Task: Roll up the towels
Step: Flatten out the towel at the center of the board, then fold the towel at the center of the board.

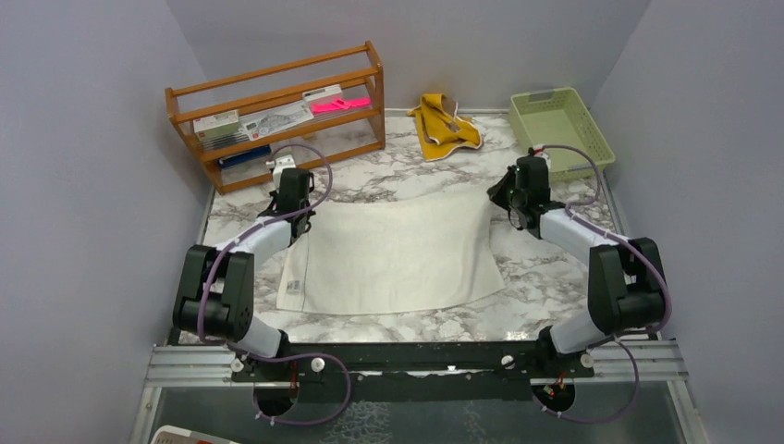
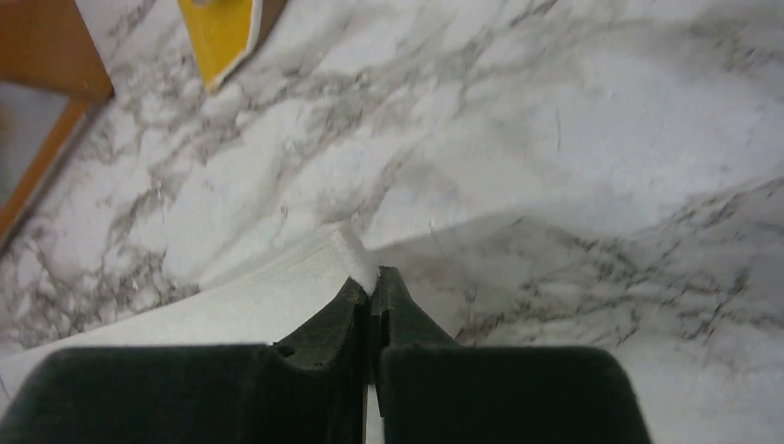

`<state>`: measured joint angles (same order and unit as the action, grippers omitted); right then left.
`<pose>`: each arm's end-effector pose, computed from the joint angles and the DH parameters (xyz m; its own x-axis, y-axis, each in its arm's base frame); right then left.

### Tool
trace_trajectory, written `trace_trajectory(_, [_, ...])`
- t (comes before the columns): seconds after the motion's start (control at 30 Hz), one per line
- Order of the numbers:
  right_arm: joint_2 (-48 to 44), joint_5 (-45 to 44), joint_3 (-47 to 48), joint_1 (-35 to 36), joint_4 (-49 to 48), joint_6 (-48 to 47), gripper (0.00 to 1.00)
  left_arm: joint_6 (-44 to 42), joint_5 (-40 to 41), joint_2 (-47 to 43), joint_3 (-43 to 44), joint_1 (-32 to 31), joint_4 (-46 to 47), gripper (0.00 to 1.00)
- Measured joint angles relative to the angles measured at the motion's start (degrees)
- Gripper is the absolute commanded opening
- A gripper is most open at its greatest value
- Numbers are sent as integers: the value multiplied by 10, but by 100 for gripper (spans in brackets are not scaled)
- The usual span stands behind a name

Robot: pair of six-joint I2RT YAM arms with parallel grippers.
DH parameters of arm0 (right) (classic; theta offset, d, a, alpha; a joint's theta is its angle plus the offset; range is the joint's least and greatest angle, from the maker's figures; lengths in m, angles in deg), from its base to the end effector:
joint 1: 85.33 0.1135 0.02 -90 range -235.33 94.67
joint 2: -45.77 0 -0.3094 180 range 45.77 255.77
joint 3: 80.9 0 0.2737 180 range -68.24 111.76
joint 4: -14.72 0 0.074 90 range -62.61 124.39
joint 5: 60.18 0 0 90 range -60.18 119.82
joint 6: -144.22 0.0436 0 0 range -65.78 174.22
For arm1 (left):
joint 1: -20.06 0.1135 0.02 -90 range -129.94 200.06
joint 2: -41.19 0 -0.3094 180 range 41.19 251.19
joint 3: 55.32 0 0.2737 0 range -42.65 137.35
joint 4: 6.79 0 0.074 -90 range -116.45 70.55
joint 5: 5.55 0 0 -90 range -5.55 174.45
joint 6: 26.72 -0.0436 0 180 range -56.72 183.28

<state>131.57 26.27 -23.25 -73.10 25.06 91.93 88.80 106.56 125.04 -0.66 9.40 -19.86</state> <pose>0.3237 0.0674 0.2198 -0.5816 0.4986 -0.6428 0.2423 0.8604 0.4483 0.3081 -0.0413 0.2107 -0.5523 -0.3022 -0.7769 -0.3771 0.9217 -0.0904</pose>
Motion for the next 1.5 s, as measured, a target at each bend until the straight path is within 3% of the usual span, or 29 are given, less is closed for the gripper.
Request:
trace_trajectory(0.07, [21, 0, 25, -27, -19, -5, 7, -16, 2, 26, 26, 5, 25, 20])
trace_trajectory(0.13, [46, 5, 47, -51, -35, -17, 36, -33, 2, 55, 54, 9, 47, 40])
trace_trajectory(0.2, [80, 23, 78, -71, -42, -37, 56, -51, -3, 79, 70, 12, 74, 64])
trace_trajectory(0.23, [100, 31, 97, -78, -41, -48, 60, -56, -7, 85, 72, 13, 86, 76])
trace_trajectory(0.33, [160, 59, 162, -88, -33, -92, 62, -79, -33, 102, 72, 20, 112, 84])
trace_trajectory(0.67, [268, 81, 284, -84, -9, -193, 55, -132, -178, 163, 98, 126, 160, 75])
trace_trajectory(0.93, [288, 62, 271, -84, 11, -228, 55, -172, -265, 221, 130, 135, 152, 67])
trace_trajectory(1.1, [289, 44, 261, -81, 19, -240, 54, -180, -271, 246, 162, 136, 145, 53])
trace_trajectory(1.4, [289, 13, 259, -71, 43, -253, 54, -186, -251, 245, 165, 135, 127, 47])
trace_trajectory(1.5, [289, 4, 260, -70, 50, -256, 41, -184, -243, 236, 155, 135, 123, 43])
